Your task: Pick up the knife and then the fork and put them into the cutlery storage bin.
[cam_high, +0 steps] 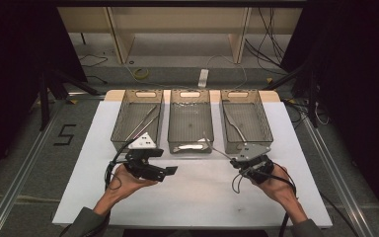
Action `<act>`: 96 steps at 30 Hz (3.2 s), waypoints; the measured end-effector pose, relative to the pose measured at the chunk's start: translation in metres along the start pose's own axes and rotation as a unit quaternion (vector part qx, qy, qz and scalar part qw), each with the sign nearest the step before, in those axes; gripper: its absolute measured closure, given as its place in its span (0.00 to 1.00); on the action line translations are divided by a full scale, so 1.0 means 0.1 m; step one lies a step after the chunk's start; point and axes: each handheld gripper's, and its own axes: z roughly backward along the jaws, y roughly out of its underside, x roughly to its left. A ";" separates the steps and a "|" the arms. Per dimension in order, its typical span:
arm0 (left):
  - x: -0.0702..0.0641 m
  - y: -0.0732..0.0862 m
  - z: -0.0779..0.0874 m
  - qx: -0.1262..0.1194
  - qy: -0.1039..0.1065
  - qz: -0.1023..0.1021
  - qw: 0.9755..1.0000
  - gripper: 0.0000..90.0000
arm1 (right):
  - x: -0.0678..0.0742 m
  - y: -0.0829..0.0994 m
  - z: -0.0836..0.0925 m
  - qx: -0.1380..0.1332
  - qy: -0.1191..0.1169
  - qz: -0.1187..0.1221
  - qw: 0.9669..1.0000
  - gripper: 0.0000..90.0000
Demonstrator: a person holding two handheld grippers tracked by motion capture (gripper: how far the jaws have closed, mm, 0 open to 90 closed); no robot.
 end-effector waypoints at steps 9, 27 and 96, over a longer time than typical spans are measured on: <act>0.09 0.11 0.15 -0.037 -0.042 0.010 0.998 0.18 | -0.33 -0.04 -0.01 -0.002 0.017 -0.045 0.999 0.98; 0.13 0.26 0.34 -0.080 -0.070 0.004 0.994 0.17 | -0.95 -0.28 -0.09 0.013 0.068 -0.140 0.988 0.97; 0.11 0.34 0.38 -0.091 -0.056 0.029 0.994 0.17 | -0.47 -0.21 -0.09 -0.089 -0.032 -0.212 0.973 0.40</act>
